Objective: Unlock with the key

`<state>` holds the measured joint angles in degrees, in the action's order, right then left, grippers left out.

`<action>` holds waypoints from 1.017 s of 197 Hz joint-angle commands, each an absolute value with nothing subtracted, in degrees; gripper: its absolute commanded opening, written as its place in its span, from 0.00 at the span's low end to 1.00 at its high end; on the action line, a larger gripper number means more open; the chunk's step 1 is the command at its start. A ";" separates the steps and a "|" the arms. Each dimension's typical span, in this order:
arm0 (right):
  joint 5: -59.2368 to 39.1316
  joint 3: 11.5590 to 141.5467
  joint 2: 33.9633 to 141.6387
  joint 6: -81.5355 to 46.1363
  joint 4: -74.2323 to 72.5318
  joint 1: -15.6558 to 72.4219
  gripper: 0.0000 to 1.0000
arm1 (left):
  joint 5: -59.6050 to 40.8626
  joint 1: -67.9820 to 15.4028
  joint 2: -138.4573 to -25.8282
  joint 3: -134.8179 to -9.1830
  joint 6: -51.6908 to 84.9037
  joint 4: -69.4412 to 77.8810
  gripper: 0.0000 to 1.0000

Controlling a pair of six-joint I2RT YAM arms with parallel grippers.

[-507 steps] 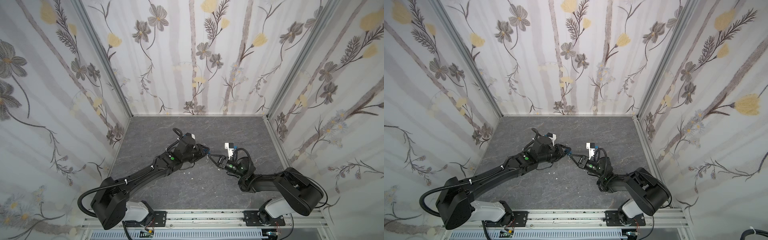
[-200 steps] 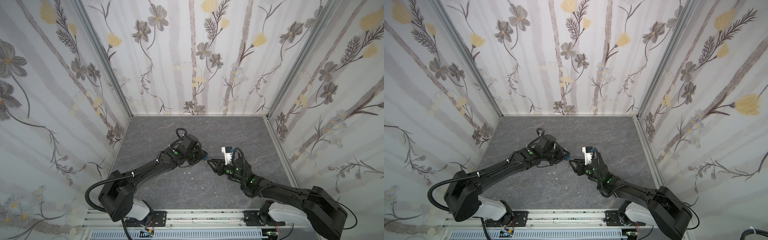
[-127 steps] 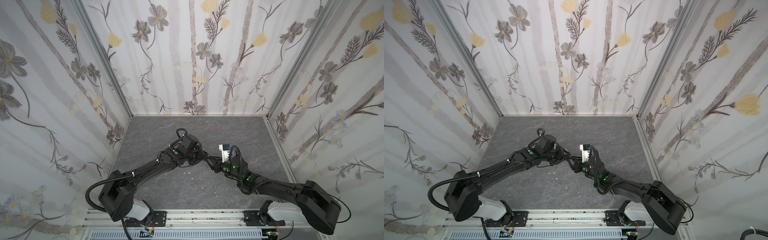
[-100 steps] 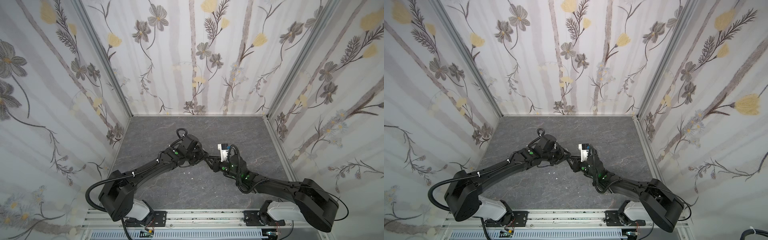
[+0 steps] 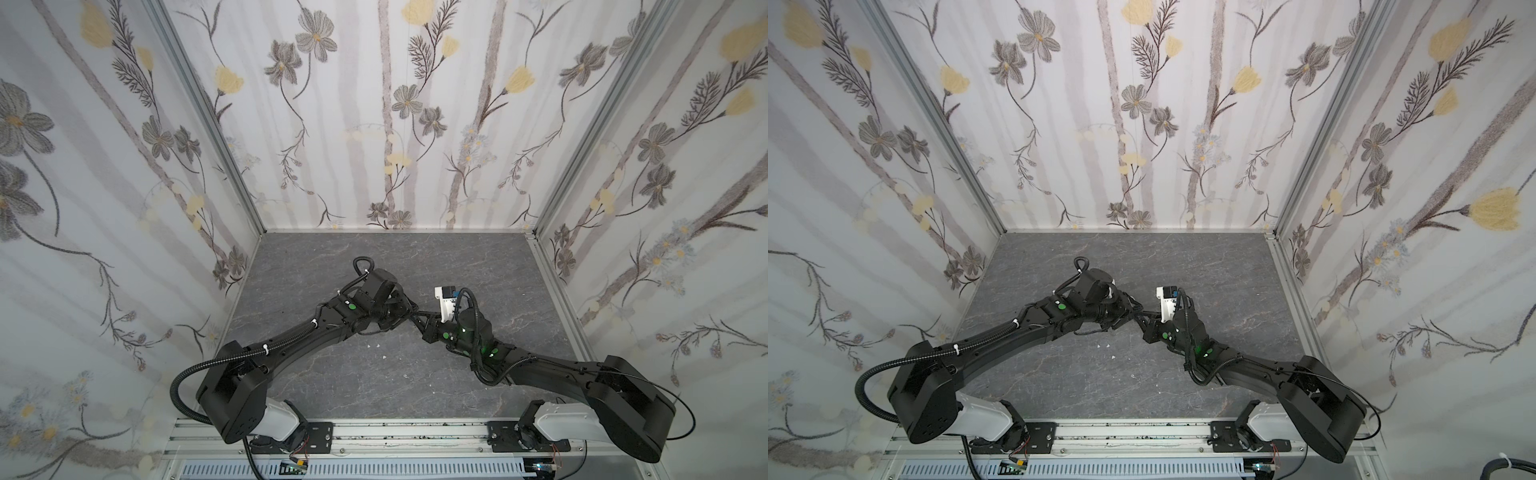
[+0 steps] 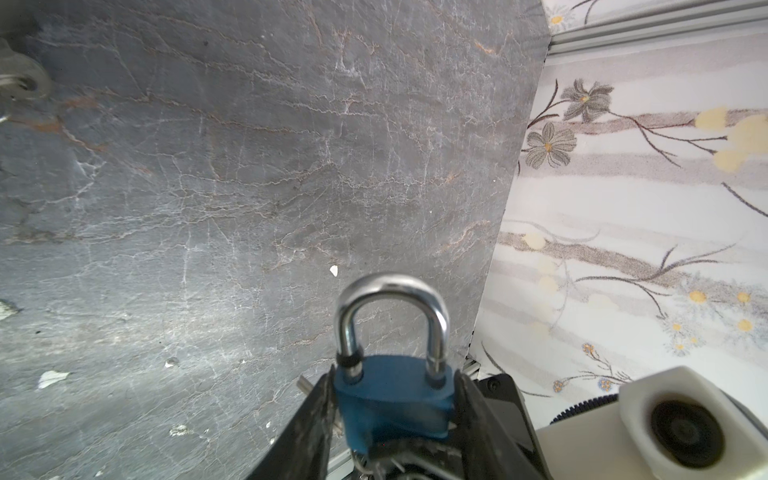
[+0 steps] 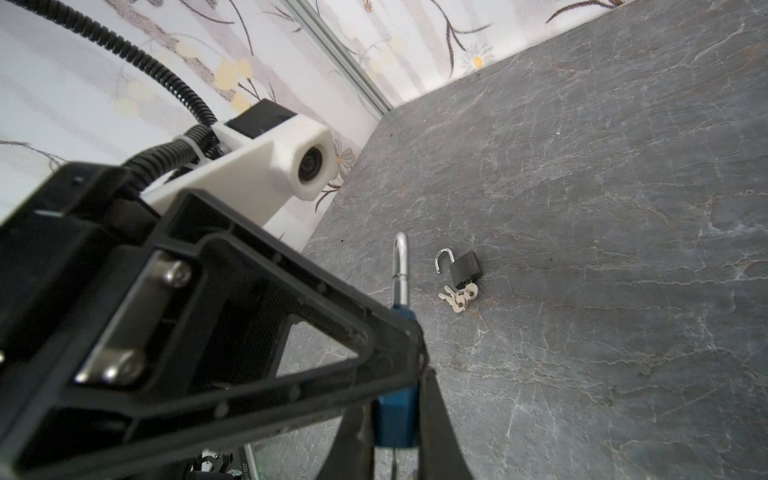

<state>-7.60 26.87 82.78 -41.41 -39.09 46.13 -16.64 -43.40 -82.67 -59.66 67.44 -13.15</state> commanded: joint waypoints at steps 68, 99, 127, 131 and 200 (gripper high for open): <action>-24.57 23.64 75.83 -37.49 -38.89 38.44 0.00 | -22.07 -38.11 -74.79 -57.51 55.11 -15.18 0.58; -33.62 25.03 75.15 -34.19 -34.16 34.70 0.00 | -26.32 -36.25 -72.58 -59.40 47.36 -20.35 0.58; -39.22 26.45 74.62 -31.24 -30.27 33.22 0.00 | -28.40 -35.70 -72.42 -61.55 39.13 -27.05 0.57; -40.04 26.58 74.62 -30.99 -30.13 33.06 0.00 | -28.86 -35.69 -72.42 -61.75 38.09 -27.62 0.57; -49.01 28.11 74.89 -28.04 -27.97 32.60 0.00 | -34.12 -35.79 -72.61 -62.49 31.32 -30.18 0.56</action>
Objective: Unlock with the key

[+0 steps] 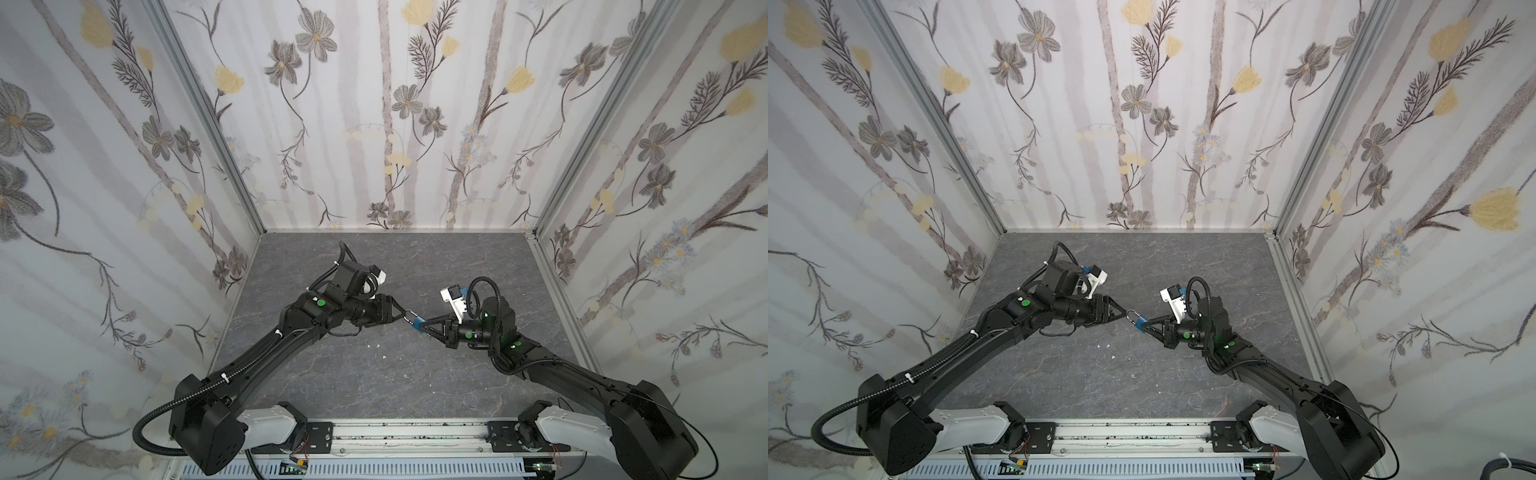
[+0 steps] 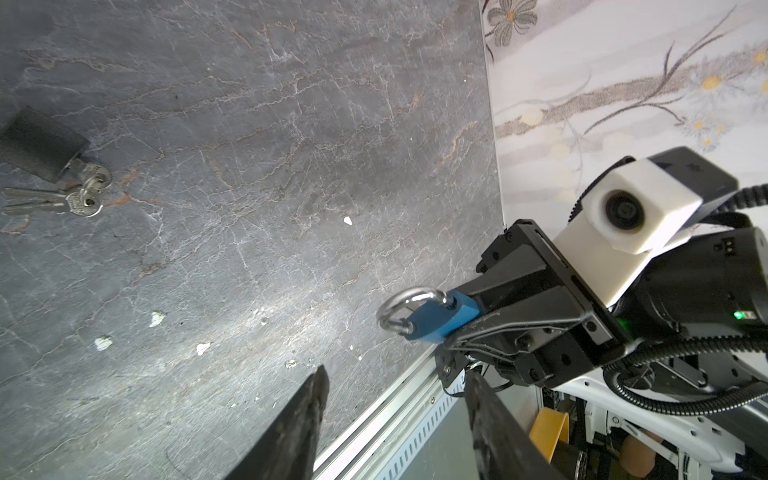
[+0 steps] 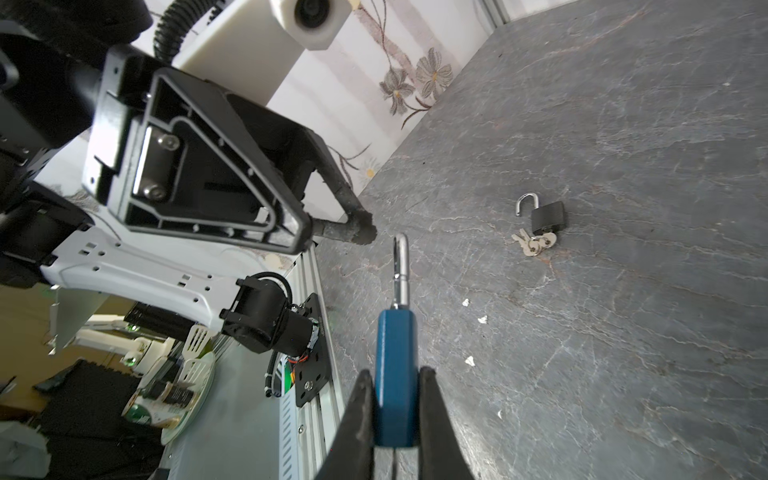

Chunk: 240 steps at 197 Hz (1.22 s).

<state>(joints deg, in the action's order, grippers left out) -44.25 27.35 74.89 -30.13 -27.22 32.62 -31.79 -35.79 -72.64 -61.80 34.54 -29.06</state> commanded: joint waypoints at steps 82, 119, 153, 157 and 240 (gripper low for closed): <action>-52.31 27.49 74.27 -28.64 -30.30 32.88 0.00 | -33.98 -38.85 -75.66 -63.27 30.10 -30.22 0.55; -53.09 27.16 72.90 -28.21 -30.38 33.25 0.00 | -31.87 -38.94 -76.34 -63.11 29.54 -31.20 0.52; -53.00 26.65 70.80 -27.50 -29.81 33.31 0.00 | -30.85 -38.94 -76.72 -62.82 29.09 -31.73 0.50; -52.92 26.59 70.53 -27.50 -29.75 33.29 0.00 | -30.89 -38.94 -76.86 -62.76 29.09 -31.67 0.50; -49.22 25.75 68.38 -27.34 -30.42 33.21 0.00 | -30.87 -38.99 -76.44 -60.13 30.12 -31.11 0.30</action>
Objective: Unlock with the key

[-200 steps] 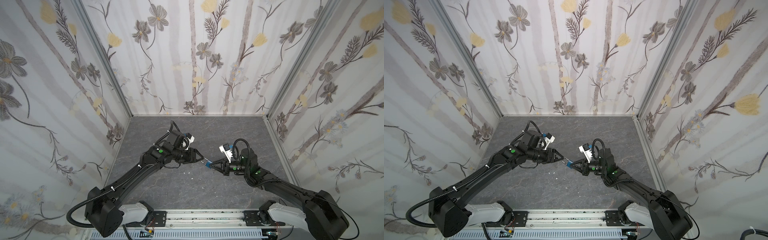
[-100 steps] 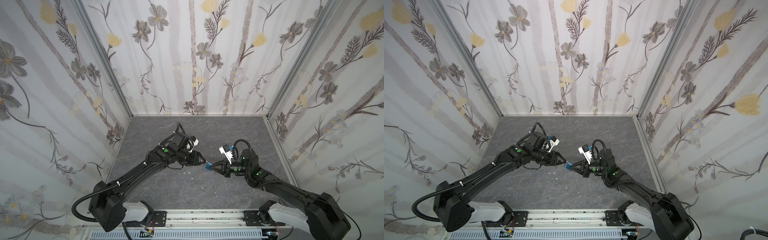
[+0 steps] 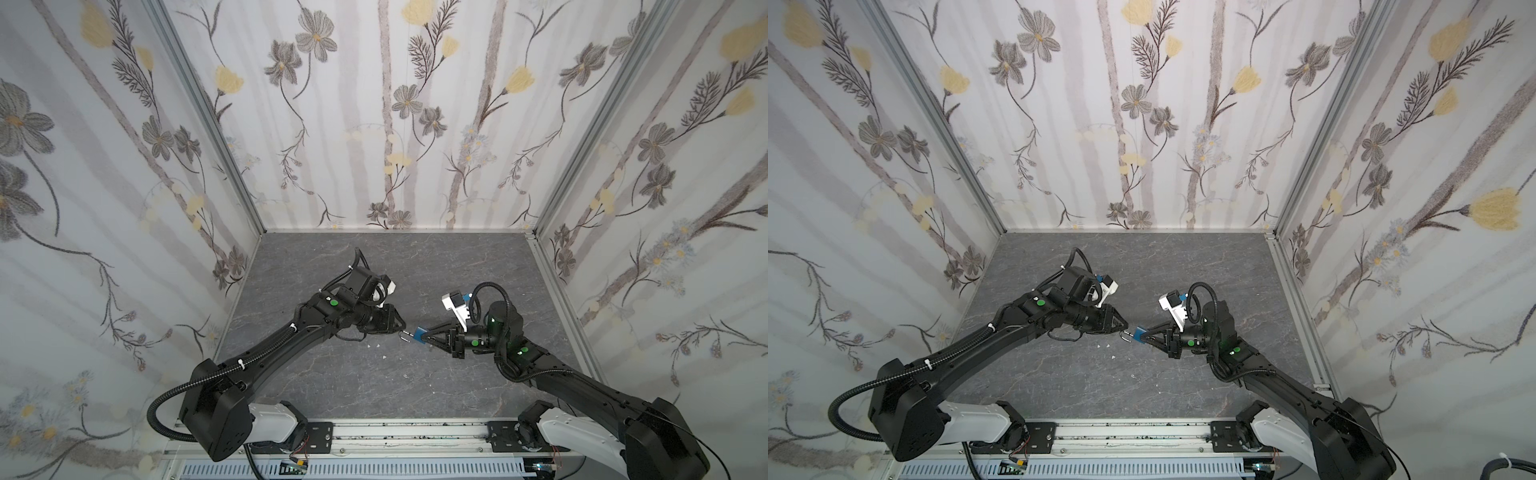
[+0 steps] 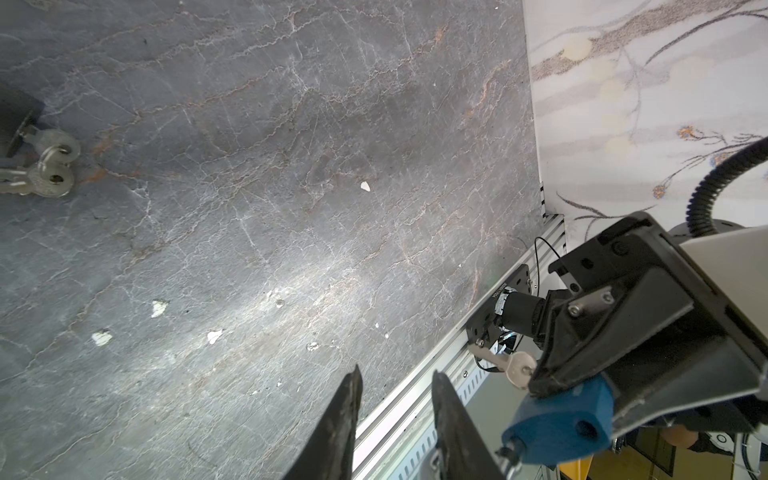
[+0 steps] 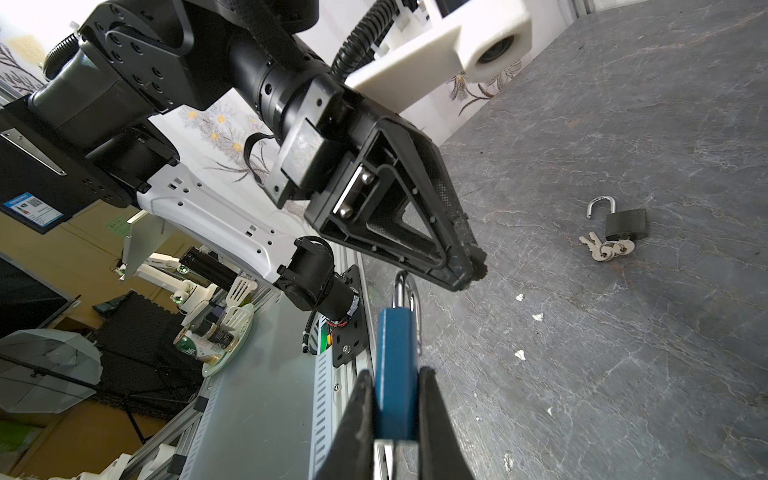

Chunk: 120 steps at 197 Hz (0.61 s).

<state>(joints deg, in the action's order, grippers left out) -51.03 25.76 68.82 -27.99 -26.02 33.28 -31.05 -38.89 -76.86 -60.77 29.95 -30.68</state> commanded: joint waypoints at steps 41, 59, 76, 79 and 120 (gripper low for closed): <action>-46.64 25.75 68.55 -27.31 -29.61 32.63 0.00 | -30.37 -38.94 -74.98 -59.43 30.83 -30.29 0.30; -45.27 25.59 68.73 -27.46 -29.09 32.15 0.00 | -29.72 -38.94 -74.13 -58.93 31.27 -29.93 0.30; -44.68 25.14 68.81 -27.87 -29.48 31.69 0.00 | -27.53 -38.76 -73.33 -58.58 31.38 -30.58 0.36; -44.50 25.07 68.77 -28.00 -29.55 31.59 0.00 | -27.29 -38.68 -73.18 -58.55 31.45 -30.66 0.36; -42.02 24.12 69.52 -29.53 -29.92 29.90 0.00 | -21.02 -36.87 -70.58 -56.53 33.90 -31.24 0.43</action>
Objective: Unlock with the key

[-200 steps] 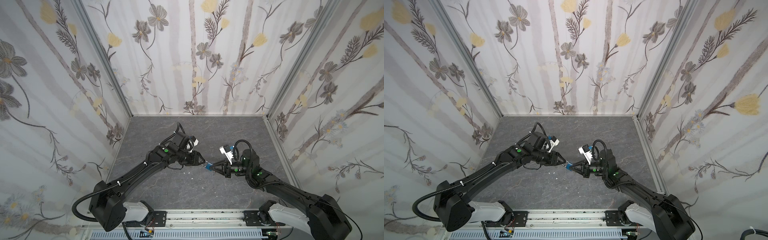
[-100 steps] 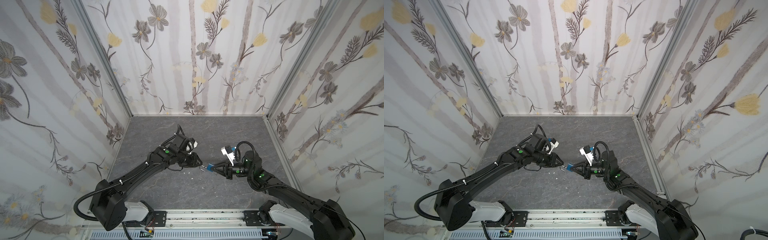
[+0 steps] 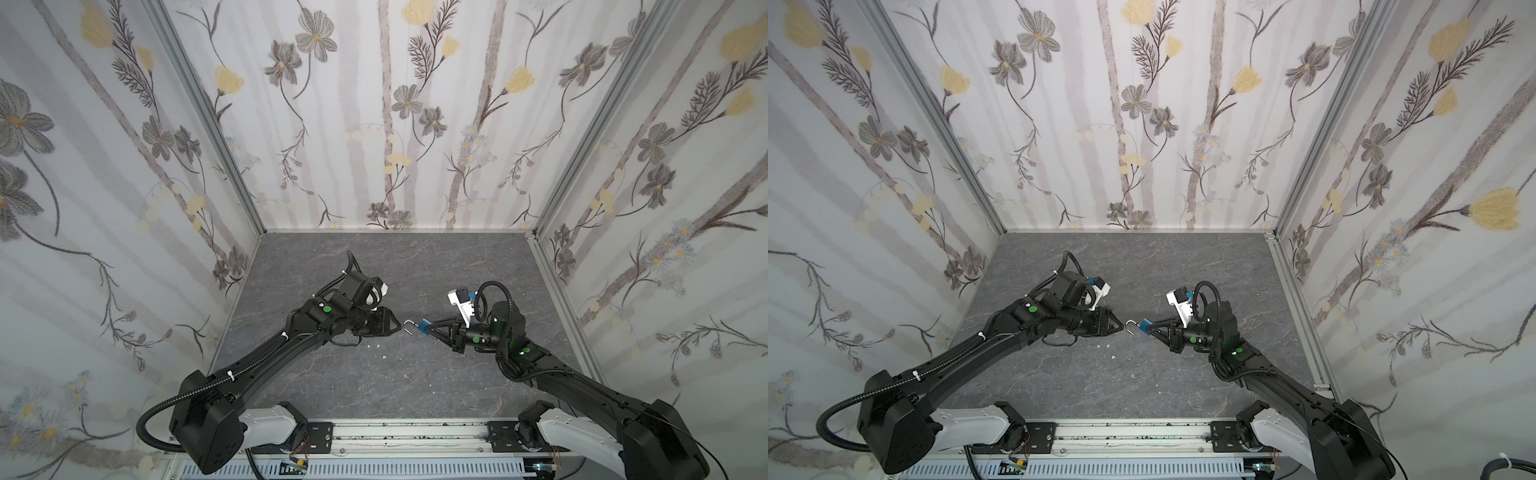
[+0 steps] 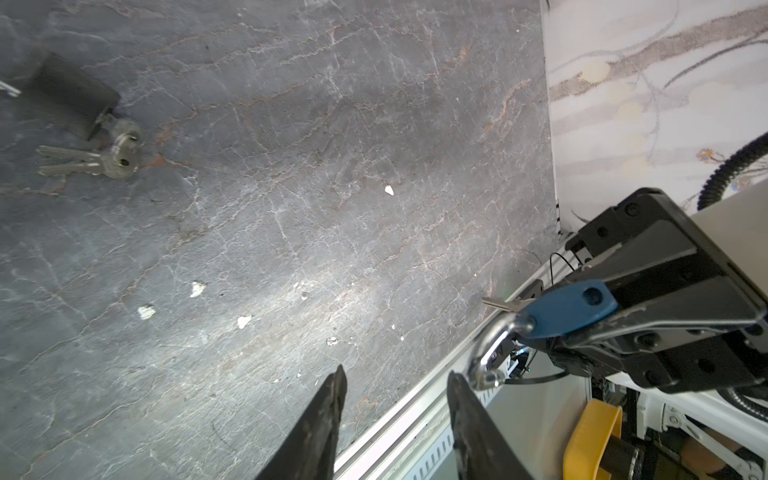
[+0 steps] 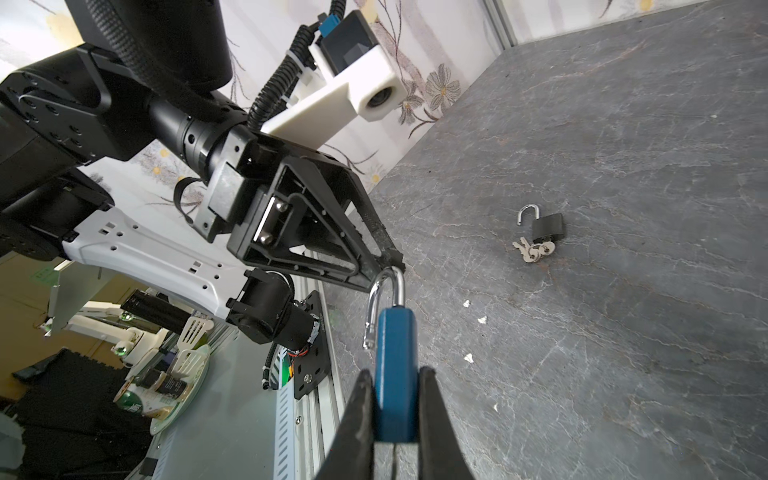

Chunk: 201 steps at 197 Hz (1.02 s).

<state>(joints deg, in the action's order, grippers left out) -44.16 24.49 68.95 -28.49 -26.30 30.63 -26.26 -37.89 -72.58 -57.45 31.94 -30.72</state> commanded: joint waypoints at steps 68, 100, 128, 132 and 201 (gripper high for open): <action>-34.74 19.93 74.30 -35.46 -34.65 26.65 0.00 | -17.28 -34.80 -66.03 -52.30 38.20 -27.58 0.50; -31.10 18.43 80.40 -38.65 -39.92 26.19 0.00 | -17.65 -34.63 -66.01 -51.11 39.51 -25.85 0.50; -29.89 18.37 87.06 -41.68 -46.26 26.10 0.00 | -17.58 -34.46 -65.76 -50.58 40.16 -25.19 0.50; -29.61 18.45 88.03 -42.02 -47.03 26.06 0.00 | -17.50 -34.46 -65.74 -50.47 40.23 -25.07 0.51; -28.08 24.30 103.82 -46.08 -51.94 26.04 0.00 | -17.05 -33.93 -65.39 -48.76 41.90 -23.82 0.52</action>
<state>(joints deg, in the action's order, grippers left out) -28.97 22.37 100.99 -43.94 -46.04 26.13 -18.00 -34.13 -65.60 -49.08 40.86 -25.61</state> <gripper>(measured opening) 0.128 0.517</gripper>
